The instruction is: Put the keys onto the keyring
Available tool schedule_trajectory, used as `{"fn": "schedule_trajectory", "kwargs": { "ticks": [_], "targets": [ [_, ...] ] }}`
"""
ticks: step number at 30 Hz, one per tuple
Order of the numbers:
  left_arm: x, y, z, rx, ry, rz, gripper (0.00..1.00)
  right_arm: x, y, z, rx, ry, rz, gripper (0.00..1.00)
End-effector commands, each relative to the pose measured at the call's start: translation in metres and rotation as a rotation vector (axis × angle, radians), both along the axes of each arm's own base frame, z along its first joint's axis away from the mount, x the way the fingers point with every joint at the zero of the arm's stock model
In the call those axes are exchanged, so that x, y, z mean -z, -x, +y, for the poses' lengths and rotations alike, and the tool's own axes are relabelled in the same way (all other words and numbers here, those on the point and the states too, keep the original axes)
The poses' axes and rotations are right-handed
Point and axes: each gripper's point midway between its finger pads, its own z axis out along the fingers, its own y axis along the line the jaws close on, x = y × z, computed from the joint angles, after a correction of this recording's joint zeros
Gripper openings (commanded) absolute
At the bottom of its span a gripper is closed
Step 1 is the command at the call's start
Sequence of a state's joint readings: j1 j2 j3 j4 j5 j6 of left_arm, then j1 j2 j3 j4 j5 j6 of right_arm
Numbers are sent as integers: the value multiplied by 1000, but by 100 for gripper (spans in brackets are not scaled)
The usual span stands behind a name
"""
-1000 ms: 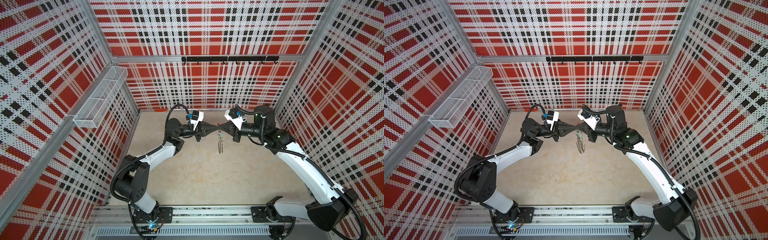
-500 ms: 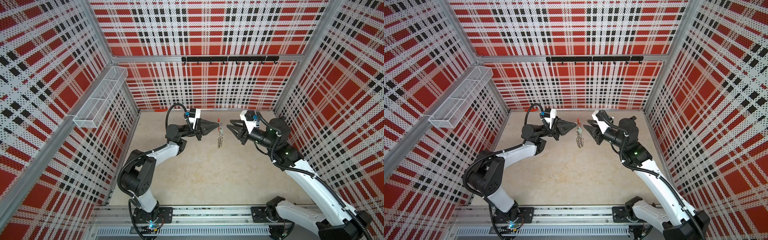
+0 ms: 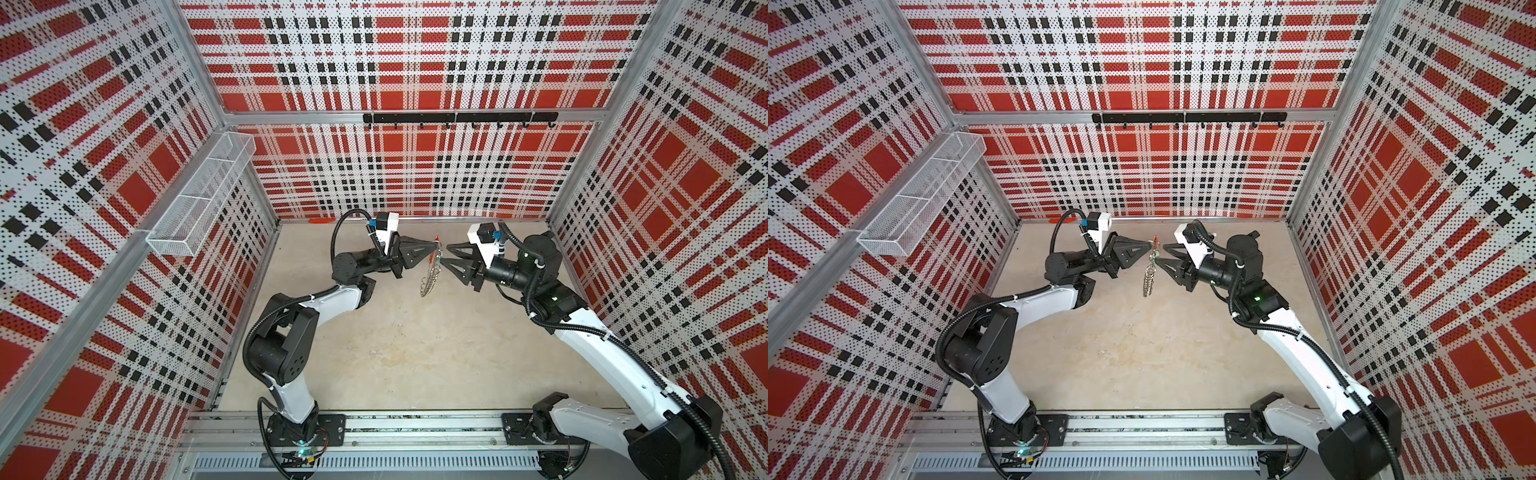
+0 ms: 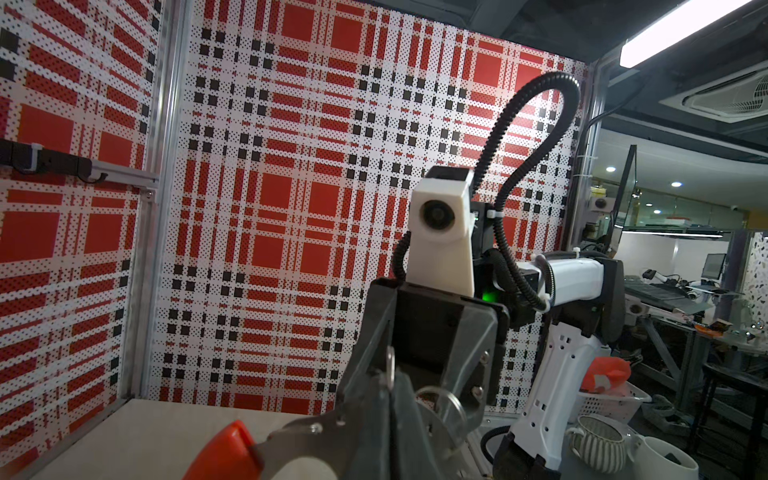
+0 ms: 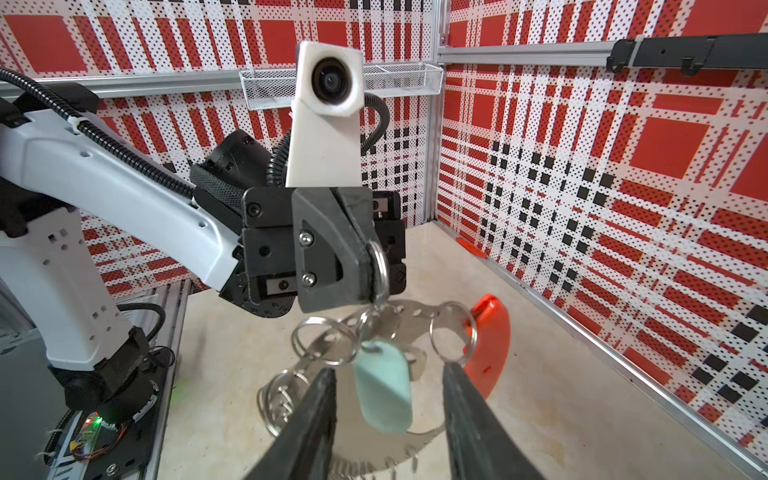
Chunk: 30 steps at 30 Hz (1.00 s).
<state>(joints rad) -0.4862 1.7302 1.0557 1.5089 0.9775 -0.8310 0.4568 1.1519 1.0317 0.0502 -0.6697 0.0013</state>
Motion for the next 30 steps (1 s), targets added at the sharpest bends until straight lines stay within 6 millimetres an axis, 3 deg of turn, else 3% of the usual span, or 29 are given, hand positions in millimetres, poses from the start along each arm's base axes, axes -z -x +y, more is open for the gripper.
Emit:
{"fn": "schedule_trajectory", "kwargs": {
  "ticks": [1,8,14,19,30],
  "targets": [
    [-24,14,7,-41,57,-113,0,-19,2,7,-37,-27,-58,45],
    [-23,13,5,-40,55,-113,0,-19,-5,17,-58,-28,-55,41],
    [-21,5,7,-91,42,-117,0,-13,-8,17,-44,-17,-43,17],
    [-13,-17,4,-244,-16,-118,0,-7,-8,14,-24,-8,-33,7],
    [-14,-20,1,-264,-40,-133,0,-8,-9,14,-19,4,-38,3]
  ]
}}
